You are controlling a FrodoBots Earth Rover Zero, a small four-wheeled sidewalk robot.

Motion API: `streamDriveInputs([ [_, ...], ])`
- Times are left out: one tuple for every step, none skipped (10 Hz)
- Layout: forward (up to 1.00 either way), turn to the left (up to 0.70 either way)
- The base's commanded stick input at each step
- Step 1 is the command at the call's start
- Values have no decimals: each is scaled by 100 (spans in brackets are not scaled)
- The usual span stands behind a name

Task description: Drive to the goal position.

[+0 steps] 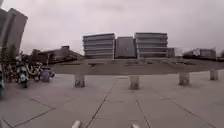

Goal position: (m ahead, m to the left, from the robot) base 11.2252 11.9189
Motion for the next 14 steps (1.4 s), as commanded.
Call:
streamDriveInputs([
  [70,0],
  [70,0],
  [70,0],
  [70,0],
  [70,0],
  [70,0],
  [70,0],
  [70,0],
  [70,0],
  [70,0],
  [70,0],
  [70,0],
  [70,0],
  [70,0],
])
